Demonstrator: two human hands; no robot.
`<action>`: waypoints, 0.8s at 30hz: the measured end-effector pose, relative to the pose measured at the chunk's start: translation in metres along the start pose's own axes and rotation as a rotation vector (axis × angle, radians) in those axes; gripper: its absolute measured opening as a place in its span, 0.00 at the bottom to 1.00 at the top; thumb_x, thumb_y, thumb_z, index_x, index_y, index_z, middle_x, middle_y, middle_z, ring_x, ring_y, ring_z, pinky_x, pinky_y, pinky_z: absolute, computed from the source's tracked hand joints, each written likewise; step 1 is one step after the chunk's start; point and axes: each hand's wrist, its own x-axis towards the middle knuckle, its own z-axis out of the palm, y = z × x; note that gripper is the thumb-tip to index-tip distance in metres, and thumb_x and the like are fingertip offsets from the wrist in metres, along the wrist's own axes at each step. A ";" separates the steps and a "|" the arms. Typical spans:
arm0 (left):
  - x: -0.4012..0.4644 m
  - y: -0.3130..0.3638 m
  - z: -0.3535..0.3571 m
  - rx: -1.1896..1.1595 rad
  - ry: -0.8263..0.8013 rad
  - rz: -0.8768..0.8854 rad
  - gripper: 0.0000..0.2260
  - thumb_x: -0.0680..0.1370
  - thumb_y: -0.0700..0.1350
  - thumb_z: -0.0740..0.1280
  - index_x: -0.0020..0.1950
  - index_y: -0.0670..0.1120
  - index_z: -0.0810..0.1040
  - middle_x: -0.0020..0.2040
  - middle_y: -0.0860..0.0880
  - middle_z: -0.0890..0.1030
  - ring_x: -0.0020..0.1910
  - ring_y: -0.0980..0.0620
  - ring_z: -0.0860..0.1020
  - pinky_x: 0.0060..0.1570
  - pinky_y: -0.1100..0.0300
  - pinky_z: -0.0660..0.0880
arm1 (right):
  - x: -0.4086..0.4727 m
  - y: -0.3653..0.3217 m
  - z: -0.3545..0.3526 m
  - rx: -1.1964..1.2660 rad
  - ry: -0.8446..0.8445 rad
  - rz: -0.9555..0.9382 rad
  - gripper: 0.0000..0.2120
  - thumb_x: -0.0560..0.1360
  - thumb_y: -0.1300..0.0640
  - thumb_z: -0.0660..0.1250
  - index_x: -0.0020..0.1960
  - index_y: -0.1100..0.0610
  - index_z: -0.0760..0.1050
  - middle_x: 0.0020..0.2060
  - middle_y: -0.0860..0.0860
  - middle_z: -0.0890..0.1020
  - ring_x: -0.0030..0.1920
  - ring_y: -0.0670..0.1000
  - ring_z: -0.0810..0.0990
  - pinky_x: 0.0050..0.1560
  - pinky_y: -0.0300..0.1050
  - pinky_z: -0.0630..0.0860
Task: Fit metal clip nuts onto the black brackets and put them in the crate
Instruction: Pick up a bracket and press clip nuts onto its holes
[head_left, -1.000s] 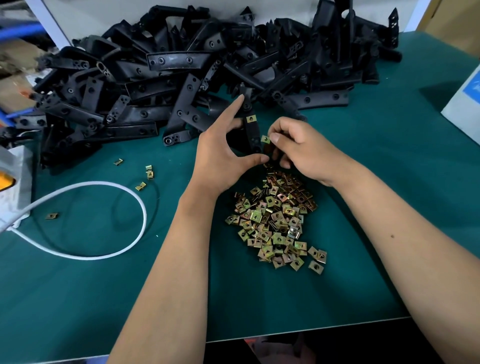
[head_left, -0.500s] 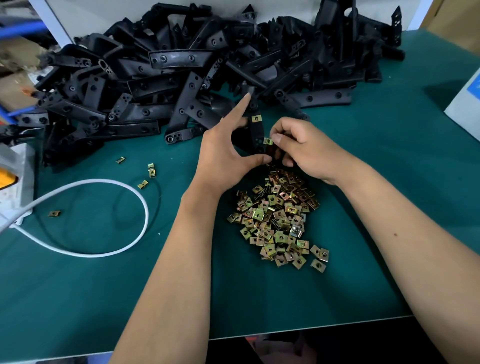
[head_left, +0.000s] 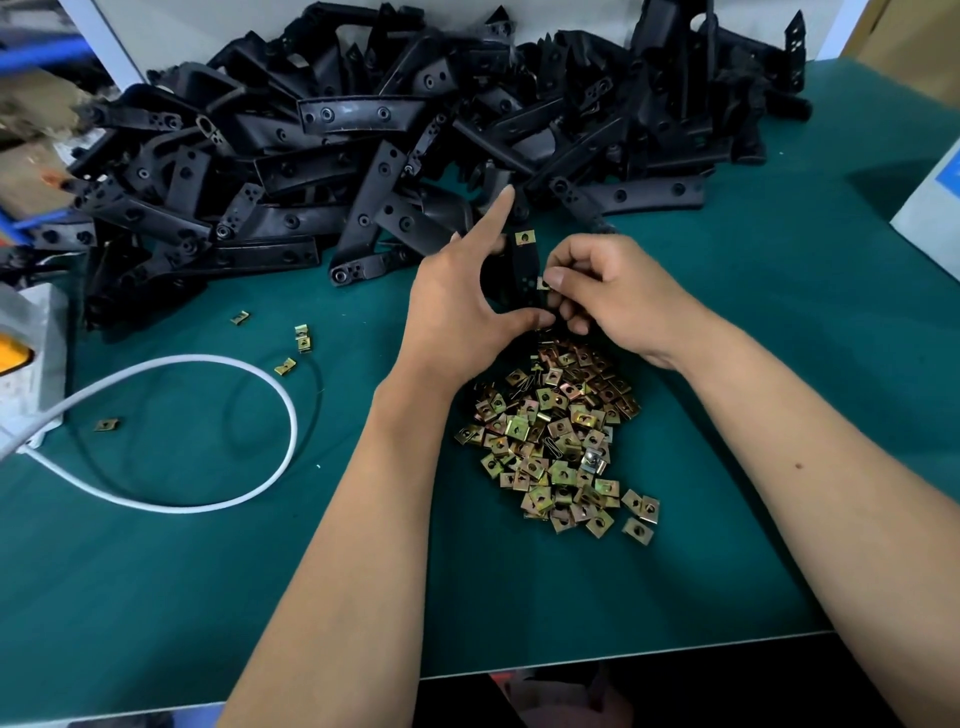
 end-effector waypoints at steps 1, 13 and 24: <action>0.000 0.001 0.000 0.016 -0.003 0.010 0.50 0.65 0.50 0.84 0.82 0.55 0.62 0.60 0.55 0.82 0.64 0.59 0.76 0.76 0.52 0.65 | 0.000 0.000 -0.001 -0.005 -0.009 0.003 0.09 0.83 0.64 0.64 0.45 0.56 0.77 0.31 0.48 0.79 0.28 0.45 0.75 0.29 0.37 0.72; 0.002 0.003 0.006 0.183 0.046 0.033 0.52 0.64 0.56 0.84 0.82 0.52 0.62 0.57 0.50 0.82 0.60 0.49 0.78 0.62 0.59 0.72 | 0.001 0.002 0.003 0.012 0.033 0.050 0.10 0.83 0.63 0.64 0.44 0.58 0.78 0.32 0.49 0.77 0.28 0.42 0.73 0.26 0.34 0.68; 0.004 0.001 0.006 0.078 0.075 -0.058 0.52 0.64 0.57 0.83 0.82 0.52 0.61 0.59 0.52 0.82 0.60 0.54 0.79 0.66 0.58 0.73 | 0.002 0.005 0.001 0.156 0.066 0.038 0.09 0.83 0.57 0.66 0.47 0.57 0.82 0.32 0.48 0.79 0.32 0.45 0.75 0.28 0.35 0.70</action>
